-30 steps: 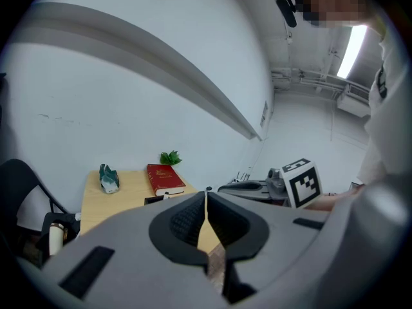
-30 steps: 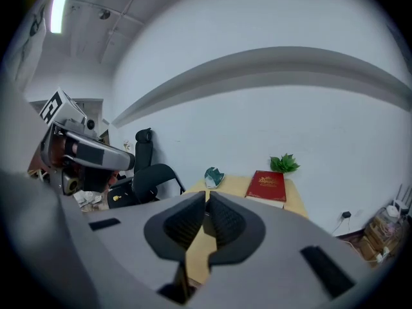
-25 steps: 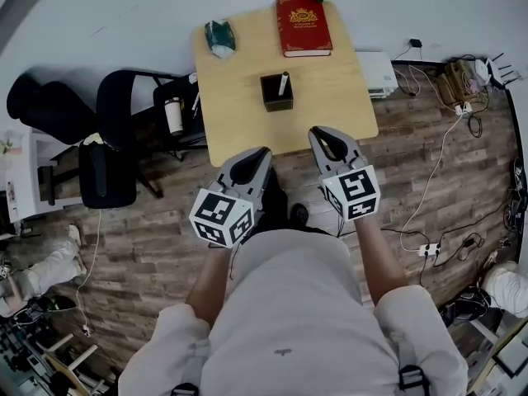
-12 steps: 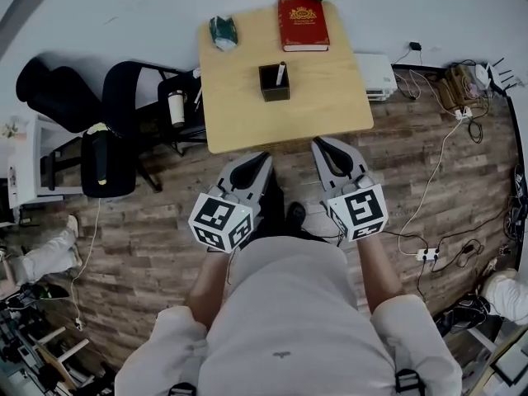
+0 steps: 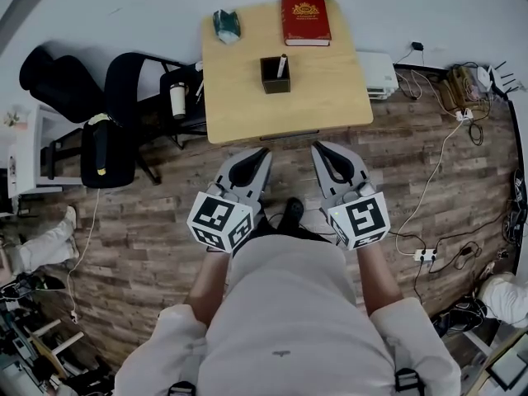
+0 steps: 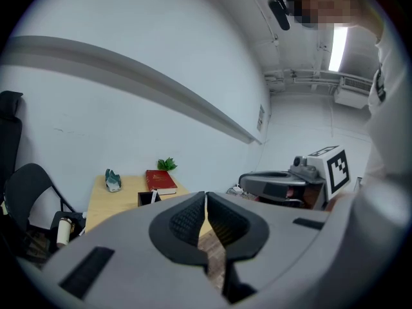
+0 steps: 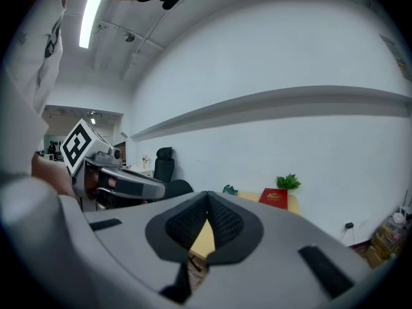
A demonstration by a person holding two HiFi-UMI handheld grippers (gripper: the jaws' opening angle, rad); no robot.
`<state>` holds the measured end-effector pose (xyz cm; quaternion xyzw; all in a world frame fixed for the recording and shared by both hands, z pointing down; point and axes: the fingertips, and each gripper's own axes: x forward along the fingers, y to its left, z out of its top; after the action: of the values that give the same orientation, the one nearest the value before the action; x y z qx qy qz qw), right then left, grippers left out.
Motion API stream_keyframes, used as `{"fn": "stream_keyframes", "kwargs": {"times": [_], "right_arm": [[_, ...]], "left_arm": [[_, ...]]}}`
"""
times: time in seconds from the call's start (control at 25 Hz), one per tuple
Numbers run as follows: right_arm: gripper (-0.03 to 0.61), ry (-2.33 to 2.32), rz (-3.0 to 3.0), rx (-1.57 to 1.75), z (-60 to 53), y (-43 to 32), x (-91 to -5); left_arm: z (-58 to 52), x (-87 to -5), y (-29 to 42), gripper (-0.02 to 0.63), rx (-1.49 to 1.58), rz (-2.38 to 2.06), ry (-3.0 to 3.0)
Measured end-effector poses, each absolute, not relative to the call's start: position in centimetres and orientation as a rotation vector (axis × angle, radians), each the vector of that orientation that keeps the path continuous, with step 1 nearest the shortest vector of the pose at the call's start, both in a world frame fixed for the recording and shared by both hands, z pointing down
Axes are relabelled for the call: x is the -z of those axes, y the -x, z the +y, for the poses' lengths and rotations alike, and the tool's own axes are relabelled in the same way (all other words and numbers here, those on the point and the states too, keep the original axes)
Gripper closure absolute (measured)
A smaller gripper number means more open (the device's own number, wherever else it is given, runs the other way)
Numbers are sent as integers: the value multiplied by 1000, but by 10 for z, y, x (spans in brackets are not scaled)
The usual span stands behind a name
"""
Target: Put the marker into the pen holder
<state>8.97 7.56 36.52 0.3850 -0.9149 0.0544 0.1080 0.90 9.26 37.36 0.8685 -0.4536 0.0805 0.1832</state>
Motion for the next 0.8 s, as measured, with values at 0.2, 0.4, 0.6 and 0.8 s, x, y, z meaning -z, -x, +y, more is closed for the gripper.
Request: {"fn": "stream_keyframes", "kwargs": {"times": [0.2,0.4,0.6,0.8], "right_arm": [[580,-1151,-2698,-170,78,-88,-359],[580,-1171,-2703,-181,78,-80,-357],[580,-1183,-2695,-176,76,-73,-354],[580,-1194,-2692,-171,76,-70,-352]], "left_arm": [[92,-367,-9,600,-247,-1281,-2485],[91,-362,-4,600,-250,-1272,-2508],[89,-359,2,600,-243,-1258,-2519],[90,-354,4,600,-232,-1248,-2534]]}}
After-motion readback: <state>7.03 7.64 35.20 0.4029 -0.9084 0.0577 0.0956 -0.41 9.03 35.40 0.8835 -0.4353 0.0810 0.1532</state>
